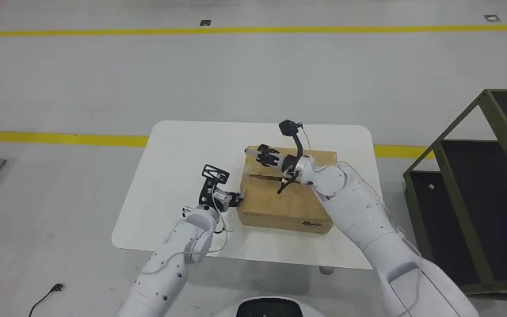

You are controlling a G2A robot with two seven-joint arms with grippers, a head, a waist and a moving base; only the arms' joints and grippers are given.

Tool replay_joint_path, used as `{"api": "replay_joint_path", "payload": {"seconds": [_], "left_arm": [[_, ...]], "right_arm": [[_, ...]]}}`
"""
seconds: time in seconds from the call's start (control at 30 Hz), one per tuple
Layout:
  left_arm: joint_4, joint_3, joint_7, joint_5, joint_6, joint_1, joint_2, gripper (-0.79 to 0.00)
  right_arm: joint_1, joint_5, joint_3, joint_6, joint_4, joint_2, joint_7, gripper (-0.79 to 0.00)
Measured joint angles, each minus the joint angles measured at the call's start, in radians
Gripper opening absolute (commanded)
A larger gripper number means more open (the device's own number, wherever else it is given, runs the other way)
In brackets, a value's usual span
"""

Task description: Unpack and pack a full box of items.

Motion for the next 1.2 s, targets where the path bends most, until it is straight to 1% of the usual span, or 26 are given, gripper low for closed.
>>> {"api": "replay_joint_path", "payload": {"seconds": [0.07,0.13,0.17,0.33,0.5,0.57,0.77,1.1,1.17,1.2], "left_arm": [[0.006,-0.002,-0.001,-0.002,0.003,-0.017,-0.003,0.0],[0.011,-0.004,-0.005,0.002,0.002,-0.032,-0.005,0.0],[0.018,-0.006,-0.011,0.013,0.0,-0.043,-0.005,0.0],[0.036,-0.016,-0.047,0.049,-0.022,-0.081,-0.005,0.0],[0.035,-0.038,-0.098,0.076,-0.058,-0.096,0.0,0.0],[0.045,-0.044,-0.115,0.073,-0.068,-0.103,0.0,0.0],[0.066,-0.027,-0.115,0.079,-0.063,-0.123,-0.009,0.0],[0.079,-0.018,-0.114,0.103,-0.055,-0.131,-0.011,0.0],[0.079,-0.018,-0.114,0.103,-0.055,-0.131,-0.011,0.0],[0.079,-0.018,-0.114,0.103,-0.055,-0.131,-0.011,0.0]], "right_arm": [[-0.021,-0.027,0.032,0.011,-0.041,0.018,0.009,-0.212],[-0.041,-0.06,0.056,0.023,-0.079,0.034,0.023,-0.172],[-0.058,-0.078,0.073,0.034,-0.108,0.044,0.031,-0.182],[-0.142,-0.131,0.151,0.081,-0.234,0.083,0.06,-0.172],[-0.234,-0.156,0.229,0.134,-0.372,0.114,0.094,-0.206],[-0.264,-0.167,0.258,0.15,-0.417,0.125,0.106,-0.234],[-0.33,-0.211,0.311,0.188,-0.527,0.147,0.135,-0.24],[-0.4,-0.233,0.336,0.229,-0.63,0.162,0.151,-0.234],[-0.413,-0.241,0.345,0.236,-0.654,0.166,0.149,-0.277],[-0.419,-0.245,0.349,0.237,-0.664,0.168,0.148,-0.317]]}}
